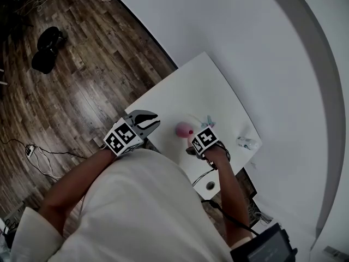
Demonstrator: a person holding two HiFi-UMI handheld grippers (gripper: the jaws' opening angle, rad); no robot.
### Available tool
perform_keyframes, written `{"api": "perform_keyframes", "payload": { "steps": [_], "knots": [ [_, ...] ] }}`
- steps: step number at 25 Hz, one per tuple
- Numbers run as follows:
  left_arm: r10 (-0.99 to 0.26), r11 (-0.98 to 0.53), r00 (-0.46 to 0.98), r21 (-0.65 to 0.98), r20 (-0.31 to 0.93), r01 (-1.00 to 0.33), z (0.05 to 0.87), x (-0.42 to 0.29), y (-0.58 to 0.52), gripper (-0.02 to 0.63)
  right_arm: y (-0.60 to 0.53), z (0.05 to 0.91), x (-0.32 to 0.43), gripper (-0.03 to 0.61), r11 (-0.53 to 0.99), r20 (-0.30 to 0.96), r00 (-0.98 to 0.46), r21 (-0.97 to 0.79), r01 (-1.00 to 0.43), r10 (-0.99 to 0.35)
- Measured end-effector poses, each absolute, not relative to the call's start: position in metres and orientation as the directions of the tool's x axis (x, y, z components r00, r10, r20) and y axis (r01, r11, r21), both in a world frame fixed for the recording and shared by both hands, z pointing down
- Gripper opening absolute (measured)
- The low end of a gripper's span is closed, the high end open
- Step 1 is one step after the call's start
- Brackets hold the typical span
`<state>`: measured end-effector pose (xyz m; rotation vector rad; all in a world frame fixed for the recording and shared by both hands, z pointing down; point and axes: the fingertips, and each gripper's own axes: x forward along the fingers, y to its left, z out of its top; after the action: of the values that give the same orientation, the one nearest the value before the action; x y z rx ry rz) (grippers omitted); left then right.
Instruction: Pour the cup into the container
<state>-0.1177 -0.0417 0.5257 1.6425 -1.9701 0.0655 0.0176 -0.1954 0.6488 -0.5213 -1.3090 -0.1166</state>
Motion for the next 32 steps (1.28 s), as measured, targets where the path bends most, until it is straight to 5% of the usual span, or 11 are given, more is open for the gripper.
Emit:
{"api": "perform_keyframes", "payload": {
  "steps": [32],
  "knots": [
    [-0.895,0.247,-0.088,0.32,0.438,-0.915,0.5303,-0.1212,-0.0357,0.064,-0.192,0.6464,0.0217,0.374,0.871,0.924,0.333,-0.315,0.376,0.19]
  ]
}}
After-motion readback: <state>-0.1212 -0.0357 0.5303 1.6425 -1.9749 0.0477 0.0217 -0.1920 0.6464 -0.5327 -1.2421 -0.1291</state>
